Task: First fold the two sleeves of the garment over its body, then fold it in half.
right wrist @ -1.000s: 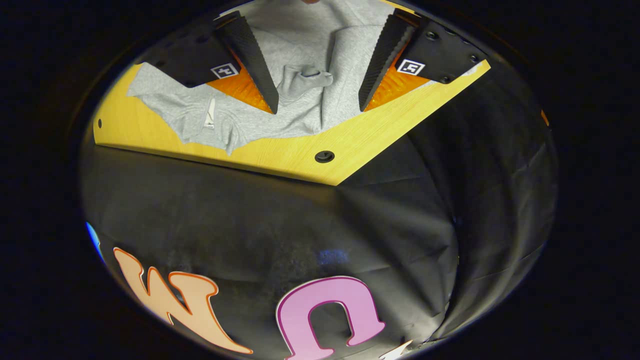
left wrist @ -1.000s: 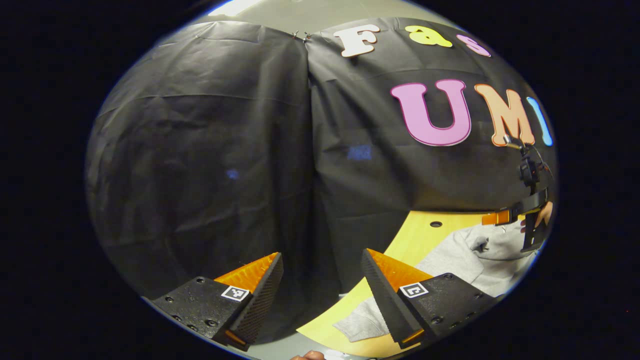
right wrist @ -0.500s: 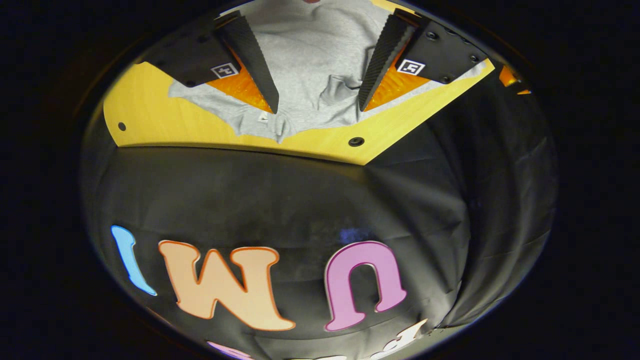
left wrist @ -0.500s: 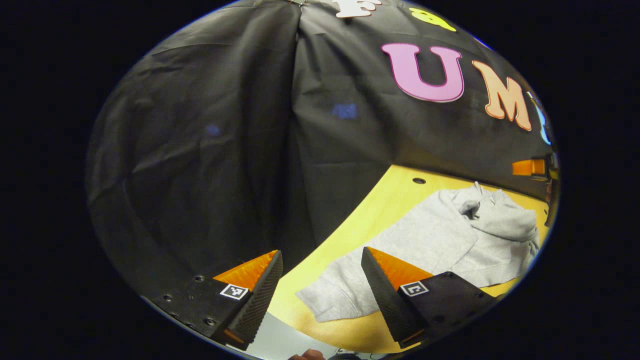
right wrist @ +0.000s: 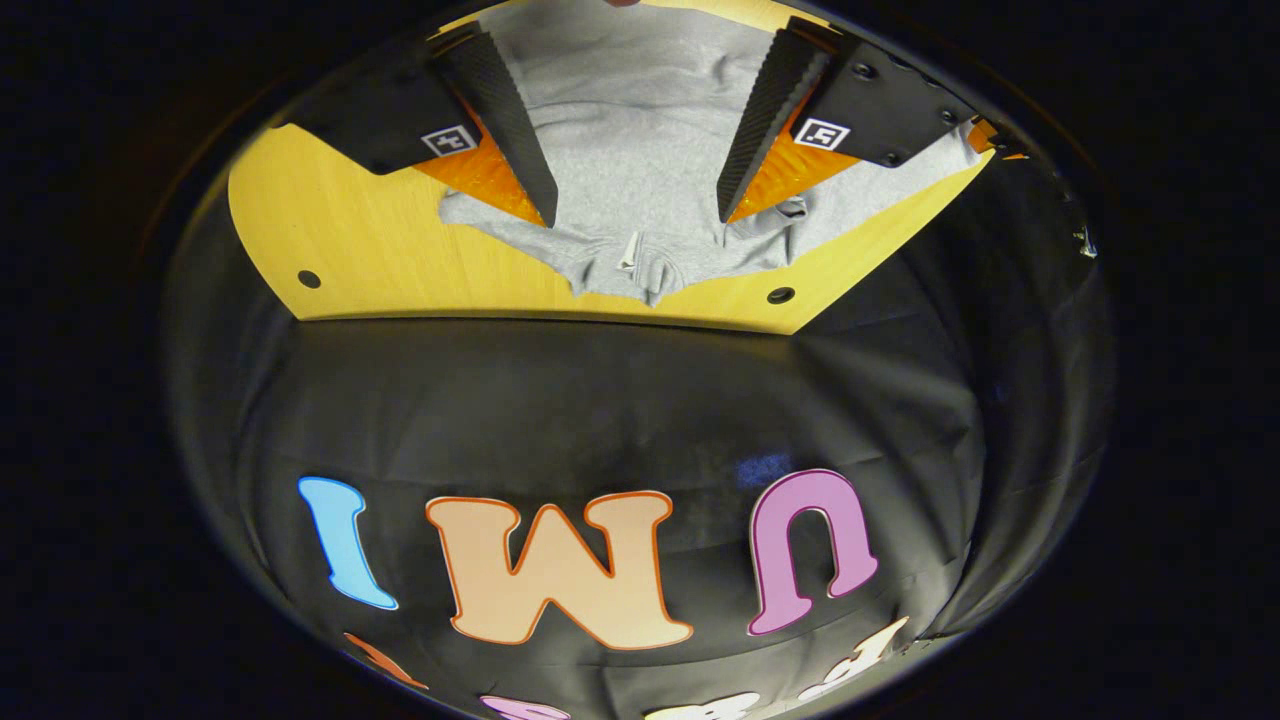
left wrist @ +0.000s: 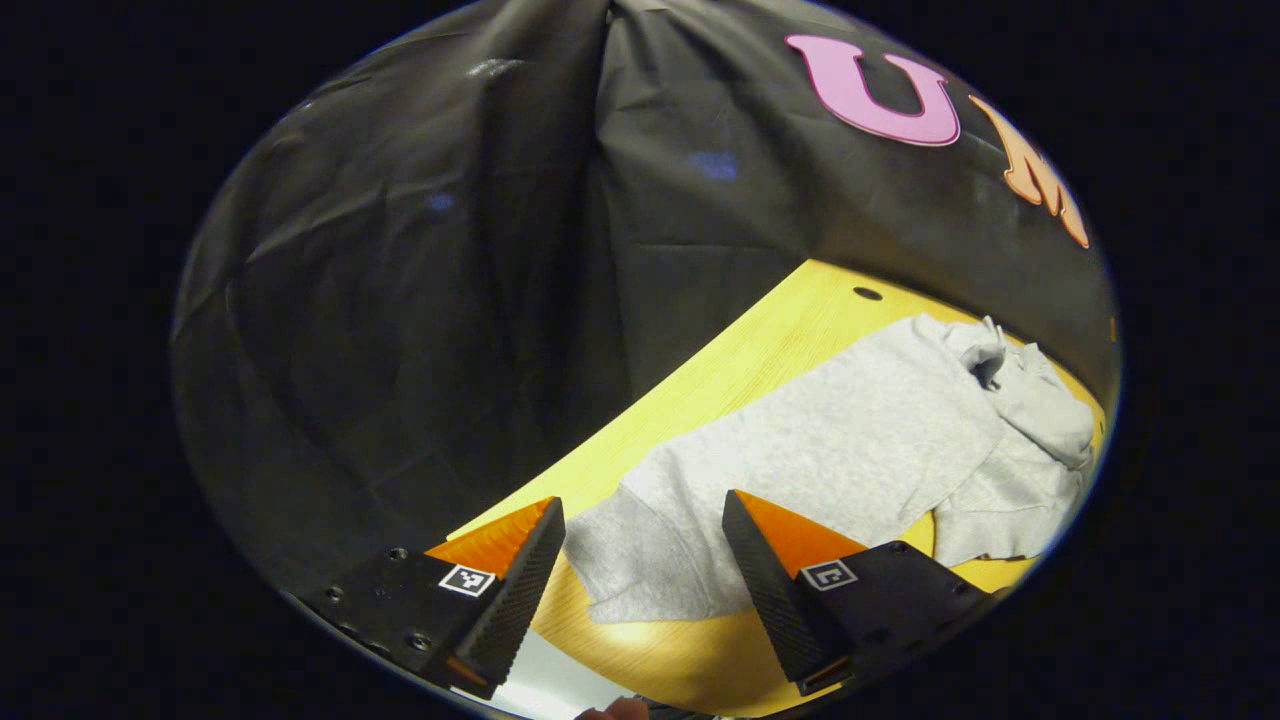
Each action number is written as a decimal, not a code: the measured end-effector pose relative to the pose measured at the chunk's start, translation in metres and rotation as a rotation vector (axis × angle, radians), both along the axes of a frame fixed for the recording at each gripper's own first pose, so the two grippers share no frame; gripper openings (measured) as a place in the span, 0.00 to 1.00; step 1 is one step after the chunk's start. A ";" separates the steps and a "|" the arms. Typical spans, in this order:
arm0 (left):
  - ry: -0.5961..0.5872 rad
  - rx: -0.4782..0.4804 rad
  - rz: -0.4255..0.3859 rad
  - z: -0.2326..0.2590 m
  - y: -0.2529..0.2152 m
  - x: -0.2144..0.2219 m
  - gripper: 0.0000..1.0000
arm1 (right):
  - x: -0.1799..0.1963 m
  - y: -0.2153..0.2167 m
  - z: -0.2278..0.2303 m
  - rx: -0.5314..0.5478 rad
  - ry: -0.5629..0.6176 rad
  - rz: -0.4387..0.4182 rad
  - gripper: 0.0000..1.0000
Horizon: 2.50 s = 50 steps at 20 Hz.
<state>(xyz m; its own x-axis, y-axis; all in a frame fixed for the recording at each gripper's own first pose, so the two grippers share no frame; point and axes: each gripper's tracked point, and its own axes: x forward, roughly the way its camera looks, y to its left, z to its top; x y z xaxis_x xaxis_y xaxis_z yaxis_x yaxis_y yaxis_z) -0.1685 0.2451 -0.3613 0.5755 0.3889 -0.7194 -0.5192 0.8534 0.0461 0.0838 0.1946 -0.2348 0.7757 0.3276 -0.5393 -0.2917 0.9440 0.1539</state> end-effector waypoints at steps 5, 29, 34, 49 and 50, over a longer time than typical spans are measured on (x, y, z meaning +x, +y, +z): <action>0.037 -0.026 0.030 -0.014 -0.001 -0.006 0.95 | -0.006 -0.021 0.007 -0.045 -0.028 0.004 0.99; -0.028 -0.138 -0.055 0.032 -0.018 0.059 0.00 | -0.056 -0.054 -0.005 -0.067 -0.010 0.030 0.96; -0.097 -0.123 -0.122 0.069 -0.031 0.111 0.00 | -0.061 -0.082 -0.008 -0.063 -0.001 -0.017 0.99; -0.262 -0.133 -0.408 0.149 -0.159 0.251 0.00 | -0.089 -0.195 -0.013 -0.097 0.033 -0.190 0.96; -0.273 -0.132 -0.430 0.154 -0.171 0.259 0.00 | -0.090 -0.199 -0.016 -0.097 0.035 -0.204 0.99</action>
<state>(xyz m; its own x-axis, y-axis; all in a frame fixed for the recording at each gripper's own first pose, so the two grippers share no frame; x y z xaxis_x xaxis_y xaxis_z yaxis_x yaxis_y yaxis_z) 0.0903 0.0746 -0.2072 0.8366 -0.0073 -0.5478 -0.0992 0.9814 -0.1646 -0.0061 -0.0043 -0.2507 0.8007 0.1115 -0.5886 -0.0898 0.9938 0.0661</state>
